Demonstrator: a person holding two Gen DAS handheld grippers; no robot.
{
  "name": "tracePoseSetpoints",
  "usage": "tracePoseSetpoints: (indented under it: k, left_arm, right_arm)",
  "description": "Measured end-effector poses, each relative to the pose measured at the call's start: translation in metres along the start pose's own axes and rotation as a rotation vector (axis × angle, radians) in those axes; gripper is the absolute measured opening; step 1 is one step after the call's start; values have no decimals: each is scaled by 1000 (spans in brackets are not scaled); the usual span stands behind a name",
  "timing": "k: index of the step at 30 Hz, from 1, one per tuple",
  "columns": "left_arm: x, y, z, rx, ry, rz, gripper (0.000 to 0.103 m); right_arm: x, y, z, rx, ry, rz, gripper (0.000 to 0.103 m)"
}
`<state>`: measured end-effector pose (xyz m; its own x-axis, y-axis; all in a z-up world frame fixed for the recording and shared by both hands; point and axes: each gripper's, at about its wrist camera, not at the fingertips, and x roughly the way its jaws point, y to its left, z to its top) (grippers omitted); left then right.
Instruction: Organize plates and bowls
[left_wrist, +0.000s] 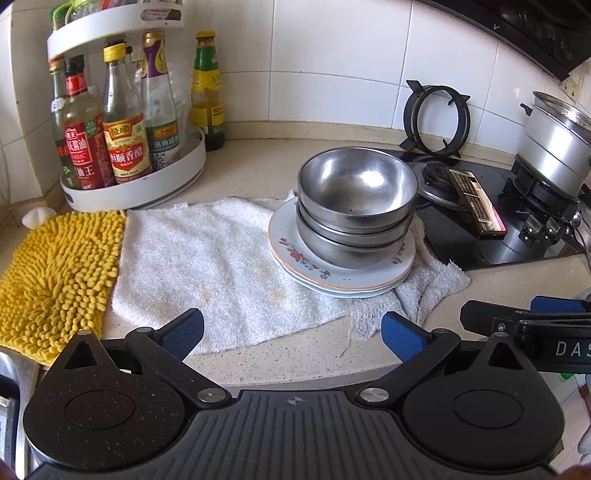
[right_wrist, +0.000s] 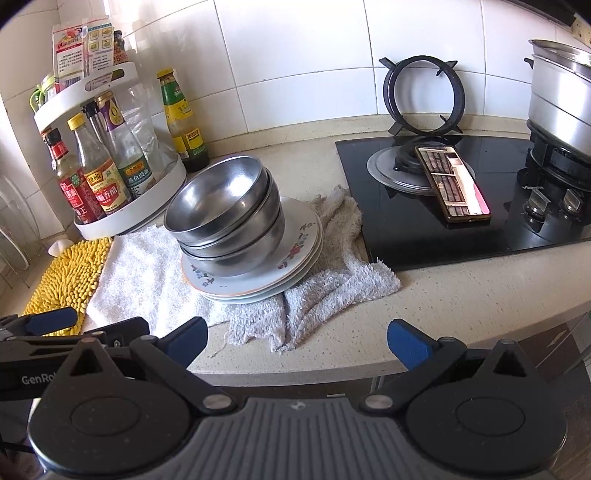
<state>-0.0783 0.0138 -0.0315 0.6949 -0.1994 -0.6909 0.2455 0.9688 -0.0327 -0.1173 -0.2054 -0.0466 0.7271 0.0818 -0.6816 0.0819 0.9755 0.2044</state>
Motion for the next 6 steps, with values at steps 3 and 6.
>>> tracePoseSetpoints:
  k: [3,6]
  left_arm:
    - [-2,0,0,-8,-3,-10,103]
    - [-7,-2,0,14,-34,4,103]
  right_arm:
    - [-2,-1,0,5,-9,4,103]
    - [-4,-1,0,9,-14,10,103]
